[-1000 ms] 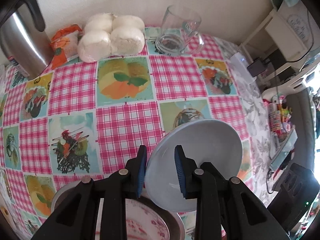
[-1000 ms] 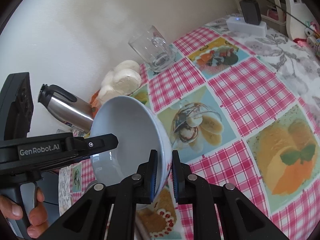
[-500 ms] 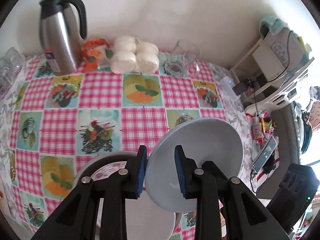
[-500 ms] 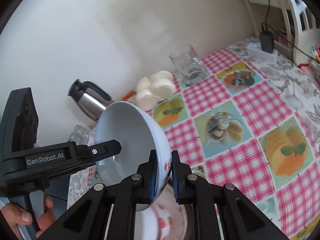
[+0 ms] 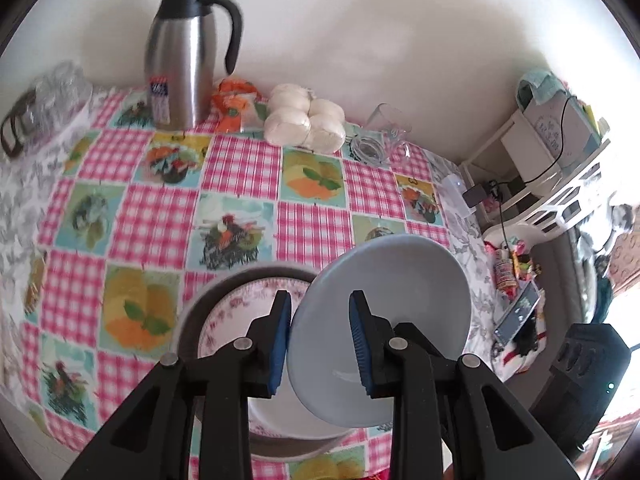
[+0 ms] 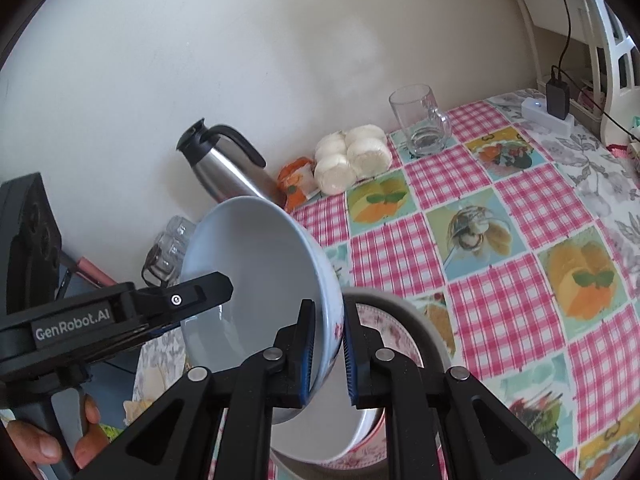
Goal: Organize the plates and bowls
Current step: 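Carry the pale round bowl over the steel basin, then lower the pale bowl onto the stacked bowls and open the right gripper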
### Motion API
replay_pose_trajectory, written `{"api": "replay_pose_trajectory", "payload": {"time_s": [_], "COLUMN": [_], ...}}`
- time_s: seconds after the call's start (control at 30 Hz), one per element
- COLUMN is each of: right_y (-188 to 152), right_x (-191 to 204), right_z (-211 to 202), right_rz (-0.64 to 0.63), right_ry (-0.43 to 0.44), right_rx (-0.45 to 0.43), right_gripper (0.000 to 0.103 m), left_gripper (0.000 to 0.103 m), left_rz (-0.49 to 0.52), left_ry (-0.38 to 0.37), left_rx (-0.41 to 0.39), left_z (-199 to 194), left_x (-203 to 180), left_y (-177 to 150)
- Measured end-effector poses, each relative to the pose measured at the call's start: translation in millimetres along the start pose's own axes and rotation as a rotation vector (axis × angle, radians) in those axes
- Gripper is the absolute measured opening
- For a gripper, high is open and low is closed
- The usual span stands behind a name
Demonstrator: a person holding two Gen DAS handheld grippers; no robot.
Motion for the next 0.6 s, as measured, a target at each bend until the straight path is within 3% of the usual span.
{"api": "replay_pose_trajectory", "payload": {"time_s": [0.3,0.6], "right_y": [-25.9,-33.5], "right_x": [-1.9,1.3], "right_z": [9.8,20.6], "right_rz": [-0.037,-0.080], "right_ry": [-0.058,-0.071], "right_rx": [0.061,0.104], "right_gripper": [0.015,0.016], "left_gripper": [0.029,0.029], "left_rz": [-0.105,-0.165], "left_ry": [-0.056,-0.089], "left_rx": [-0.025,-0.075], "left_z": [10.6,11.3], "left_x": [26.0,42.0], "left_y": [-43.3,-58.5]}}
Point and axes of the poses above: each gripper's, at about its wrist camera, not at the fingertips, and z roughly the way its jaws point, x to its left, y to its top, the point moved 3 cm from there along z, roughly the way its jaws point, and after that the axes turned 2 degrees about -x, right-handed, at the moved point
